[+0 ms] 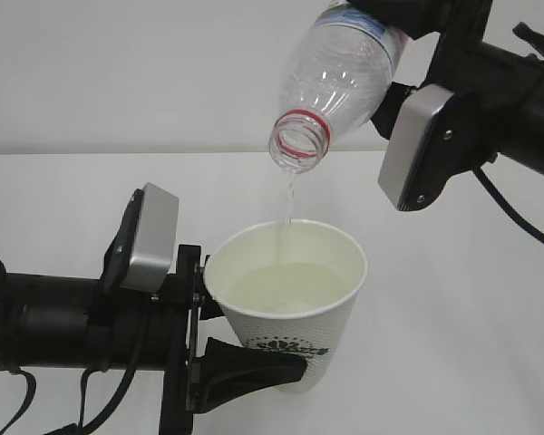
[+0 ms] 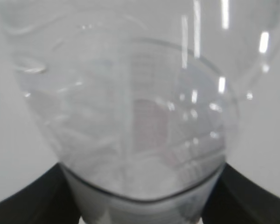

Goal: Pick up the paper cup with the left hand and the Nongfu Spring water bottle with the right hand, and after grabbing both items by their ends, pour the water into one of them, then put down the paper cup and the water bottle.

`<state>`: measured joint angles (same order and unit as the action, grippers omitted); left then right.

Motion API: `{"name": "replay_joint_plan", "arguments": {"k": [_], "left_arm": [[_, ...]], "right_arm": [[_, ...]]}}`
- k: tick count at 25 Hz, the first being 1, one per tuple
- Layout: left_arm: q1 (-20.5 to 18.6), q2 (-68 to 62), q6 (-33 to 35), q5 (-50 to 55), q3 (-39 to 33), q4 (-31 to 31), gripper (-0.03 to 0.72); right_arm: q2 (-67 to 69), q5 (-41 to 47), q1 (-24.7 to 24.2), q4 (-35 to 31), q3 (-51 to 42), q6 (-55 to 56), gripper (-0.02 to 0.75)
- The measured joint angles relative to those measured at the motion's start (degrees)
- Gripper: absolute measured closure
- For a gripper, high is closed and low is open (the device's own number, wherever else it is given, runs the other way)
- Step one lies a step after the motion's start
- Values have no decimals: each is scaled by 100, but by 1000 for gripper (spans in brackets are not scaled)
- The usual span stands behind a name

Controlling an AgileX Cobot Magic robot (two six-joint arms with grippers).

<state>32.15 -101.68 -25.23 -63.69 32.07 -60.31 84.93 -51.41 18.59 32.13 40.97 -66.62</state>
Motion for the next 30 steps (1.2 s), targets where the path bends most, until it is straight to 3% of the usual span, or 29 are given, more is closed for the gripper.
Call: {"name": "replay_joint_plan", "arguments": {"k": [30], "left_arm": [[0, 0, 0, 0, 0, 0, 226]], "right_arm": [[0, -3, 0, 0, 0, 213, 244]]}}
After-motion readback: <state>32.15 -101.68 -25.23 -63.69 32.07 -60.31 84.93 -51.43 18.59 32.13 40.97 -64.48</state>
